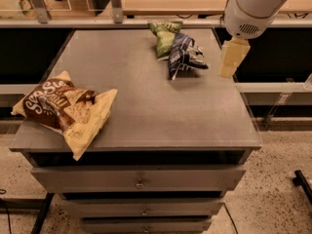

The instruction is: Move blue chip bag near brown chip bag

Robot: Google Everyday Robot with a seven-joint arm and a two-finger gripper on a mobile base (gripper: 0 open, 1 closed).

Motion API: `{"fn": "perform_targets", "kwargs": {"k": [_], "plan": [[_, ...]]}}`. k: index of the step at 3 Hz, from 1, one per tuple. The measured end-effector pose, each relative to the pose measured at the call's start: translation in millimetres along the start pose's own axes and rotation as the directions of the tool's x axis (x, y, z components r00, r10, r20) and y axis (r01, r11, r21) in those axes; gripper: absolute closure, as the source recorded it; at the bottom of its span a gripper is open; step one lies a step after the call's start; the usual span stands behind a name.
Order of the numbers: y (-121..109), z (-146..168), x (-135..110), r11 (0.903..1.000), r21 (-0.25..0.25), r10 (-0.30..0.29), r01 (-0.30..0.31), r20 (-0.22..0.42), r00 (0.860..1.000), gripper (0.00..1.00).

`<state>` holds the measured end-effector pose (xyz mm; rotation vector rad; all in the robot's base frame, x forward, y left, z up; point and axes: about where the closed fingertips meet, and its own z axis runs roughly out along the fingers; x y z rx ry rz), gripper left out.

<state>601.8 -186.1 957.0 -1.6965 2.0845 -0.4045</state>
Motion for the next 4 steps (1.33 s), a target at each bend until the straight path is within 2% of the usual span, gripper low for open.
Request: {"fn": "perform_targets", "kwargs": {"k": [1, 2, 3, 4], "plan": [[-36, 44, -11, 0.9998, 0.02, -0.009, 0.009, -0.01, 1.0, 0.0], [-58, 81, -25, 0.9998, 0.022, 0.003, -0.003, 0.014, 1.0, 0.0], [-67, 110, -48, 0.9999, 0.009, 0.012, -0.012, 0.062, 0.998, 0.0], [-70, 135, -62, 0.9994, -0.022, 0.029, -0.027, 0.109, 0.994, 0.18]]}}
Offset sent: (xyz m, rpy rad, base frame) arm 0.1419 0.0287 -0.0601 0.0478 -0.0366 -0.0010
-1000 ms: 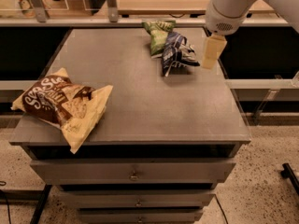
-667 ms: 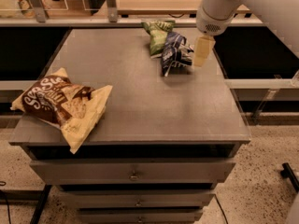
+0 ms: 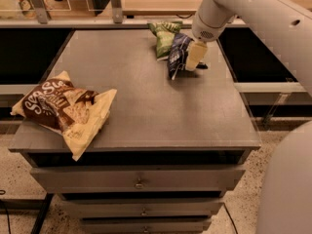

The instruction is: Move blue chip bag near brown chip bag

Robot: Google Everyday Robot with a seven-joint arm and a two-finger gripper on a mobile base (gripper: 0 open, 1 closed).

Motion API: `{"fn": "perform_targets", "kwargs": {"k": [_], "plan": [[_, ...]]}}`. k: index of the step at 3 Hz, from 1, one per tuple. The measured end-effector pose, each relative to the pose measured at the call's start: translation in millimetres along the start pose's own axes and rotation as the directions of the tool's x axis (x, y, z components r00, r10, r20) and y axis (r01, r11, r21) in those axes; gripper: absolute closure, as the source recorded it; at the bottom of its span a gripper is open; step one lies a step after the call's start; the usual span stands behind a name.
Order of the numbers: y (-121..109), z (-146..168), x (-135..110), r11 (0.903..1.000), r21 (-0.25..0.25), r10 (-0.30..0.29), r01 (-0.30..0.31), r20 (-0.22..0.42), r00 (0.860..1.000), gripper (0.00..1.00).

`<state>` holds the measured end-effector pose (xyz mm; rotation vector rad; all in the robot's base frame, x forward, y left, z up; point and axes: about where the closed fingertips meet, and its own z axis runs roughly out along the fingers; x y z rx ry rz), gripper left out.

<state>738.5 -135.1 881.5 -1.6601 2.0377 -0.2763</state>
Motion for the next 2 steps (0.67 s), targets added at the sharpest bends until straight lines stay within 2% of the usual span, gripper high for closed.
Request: {"fn": "perform_targets", "kwargs": {"k": [1, 2], "plan": [[5.1, 14.0, -7.2, 0.9992, -0.039, 0.016, -0.014, 0.054, 0.998, 0.41], [13.3, 12.5, -15.3, 0.9972, -0.074, 0.009, -0.002, 0.1, 0.995, 0.64]]}}
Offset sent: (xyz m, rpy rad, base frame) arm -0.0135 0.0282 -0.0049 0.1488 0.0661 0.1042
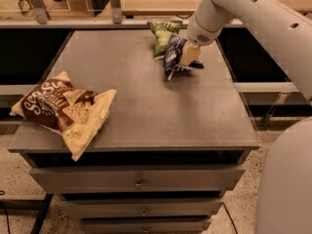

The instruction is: Move blue chip bag near brown chip bag

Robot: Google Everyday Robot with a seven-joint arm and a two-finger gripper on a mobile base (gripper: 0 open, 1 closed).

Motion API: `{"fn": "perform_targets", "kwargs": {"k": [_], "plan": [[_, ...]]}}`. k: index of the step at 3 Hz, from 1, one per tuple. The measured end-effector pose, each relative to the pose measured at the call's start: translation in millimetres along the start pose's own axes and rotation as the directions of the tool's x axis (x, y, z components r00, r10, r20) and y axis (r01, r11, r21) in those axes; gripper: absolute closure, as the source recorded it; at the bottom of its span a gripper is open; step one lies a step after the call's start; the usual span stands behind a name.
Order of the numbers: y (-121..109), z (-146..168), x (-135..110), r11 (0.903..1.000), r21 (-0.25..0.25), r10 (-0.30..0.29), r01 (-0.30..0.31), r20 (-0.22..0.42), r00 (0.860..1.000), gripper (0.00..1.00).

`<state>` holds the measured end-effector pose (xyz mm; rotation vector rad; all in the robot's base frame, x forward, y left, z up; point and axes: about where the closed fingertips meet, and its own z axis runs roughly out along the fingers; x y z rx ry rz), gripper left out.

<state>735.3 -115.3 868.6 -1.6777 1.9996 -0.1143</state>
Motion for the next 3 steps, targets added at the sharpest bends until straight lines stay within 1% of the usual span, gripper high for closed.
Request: {"fn": "perform_targets", "kwargs": {"k": [1, 2, 3], "plan": [[12, -20, -12, 0.9988, -0.024, -0.041, 0.042, 0.055, 0.998, 0.87], [36, -50, -33, 0.9901, -0.032, -0.133, 0.137, 0.104, 0.986, 1.0], [74, -82, -62, 0.9677, -0.032, -0.243, 0.25, 0.145, 0.959, 1.0]]}}
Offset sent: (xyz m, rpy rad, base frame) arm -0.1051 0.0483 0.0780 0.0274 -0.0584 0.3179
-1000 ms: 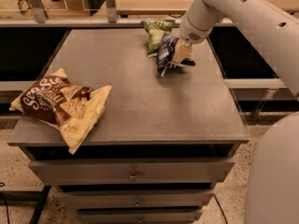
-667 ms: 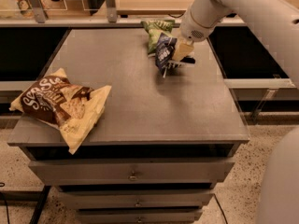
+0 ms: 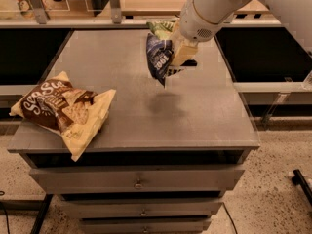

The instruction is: Move blue chip bag near brown chip bag

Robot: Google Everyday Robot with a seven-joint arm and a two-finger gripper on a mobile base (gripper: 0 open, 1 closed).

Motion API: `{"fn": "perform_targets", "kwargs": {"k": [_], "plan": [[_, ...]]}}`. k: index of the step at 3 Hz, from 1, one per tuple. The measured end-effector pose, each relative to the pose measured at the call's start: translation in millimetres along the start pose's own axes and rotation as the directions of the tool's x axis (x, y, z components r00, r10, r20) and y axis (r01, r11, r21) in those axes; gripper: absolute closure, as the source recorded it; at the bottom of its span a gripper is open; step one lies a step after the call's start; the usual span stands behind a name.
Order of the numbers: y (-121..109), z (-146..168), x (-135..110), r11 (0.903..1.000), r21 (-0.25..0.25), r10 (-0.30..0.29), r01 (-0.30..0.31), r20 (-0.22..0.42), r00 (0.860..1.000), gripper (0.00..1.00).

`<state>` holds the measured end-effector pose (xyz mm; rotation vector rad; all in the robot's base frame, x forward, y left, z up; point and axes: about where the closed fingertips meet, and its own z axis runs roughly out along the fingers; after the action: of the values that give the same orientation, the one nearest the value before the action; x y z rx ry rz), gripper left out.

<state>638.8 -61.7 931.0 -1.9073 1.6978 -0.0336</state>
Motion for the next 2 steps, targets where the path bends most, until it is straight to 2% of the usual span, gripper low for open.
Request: {"fn": "perform_targets", "kwargs": {"k": [1, 2], "plan": [[31, -11, -38, 0.9945, -0.039, -0.096, 0.098, 0.035, 0.995, 1.0], [54, -17, -73, 0.9813, -0.067, -0.176, 0.181, 0.069, 0.982, 0.82]]}}
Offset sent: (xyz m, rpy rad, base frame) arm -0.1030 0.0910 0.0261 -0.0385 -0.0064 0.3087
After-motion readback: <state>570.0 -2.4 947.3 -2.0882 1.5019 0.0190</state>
